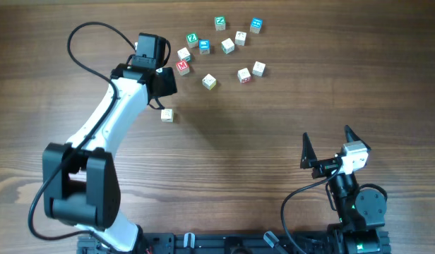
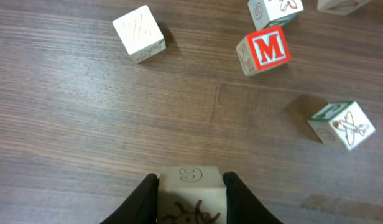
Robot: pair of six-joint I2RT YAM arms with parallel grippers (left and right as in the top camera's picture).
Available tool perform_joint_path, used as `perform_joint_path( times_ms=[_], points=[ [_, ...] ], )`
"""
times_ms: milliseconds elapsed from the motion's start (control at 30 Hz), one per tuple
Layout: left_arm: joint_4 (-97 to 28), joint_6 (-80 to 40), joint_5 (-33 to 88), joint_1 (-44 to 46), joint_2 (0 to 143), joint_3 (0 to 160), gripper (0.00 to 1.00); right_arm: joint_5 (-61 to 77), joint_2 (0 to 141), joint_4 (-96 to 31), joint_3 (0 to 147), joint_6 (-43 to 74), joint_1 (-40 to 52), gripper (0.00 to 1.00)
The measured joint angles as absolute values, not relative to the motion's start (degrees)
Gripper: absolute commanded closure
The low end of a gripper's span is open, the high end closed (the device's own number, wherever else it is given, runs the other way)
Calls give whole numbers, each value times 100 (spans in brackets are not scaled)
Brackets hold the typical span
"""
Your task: Form a tower
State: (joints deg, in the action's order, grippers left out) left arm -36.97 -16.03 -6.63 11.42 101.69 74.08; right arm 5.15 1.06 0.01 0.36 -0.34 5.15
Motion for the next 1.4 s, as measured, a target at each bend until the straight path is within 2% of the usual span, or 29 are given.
perform_joint_path(
  times_ms=[300,667,1400],
  points=[
    [-4040,-1380,-661,1142,10103,7408,67,517,106,1,36,-34,515,0],
    [-4316,-1319,-421,1142,10103,7408,72,515,106,1,36,-34,515,0],
    [-5400,-1223,-91,1142,10103,7408,73,517,106,1,36,-34,515,0]
  ],
)
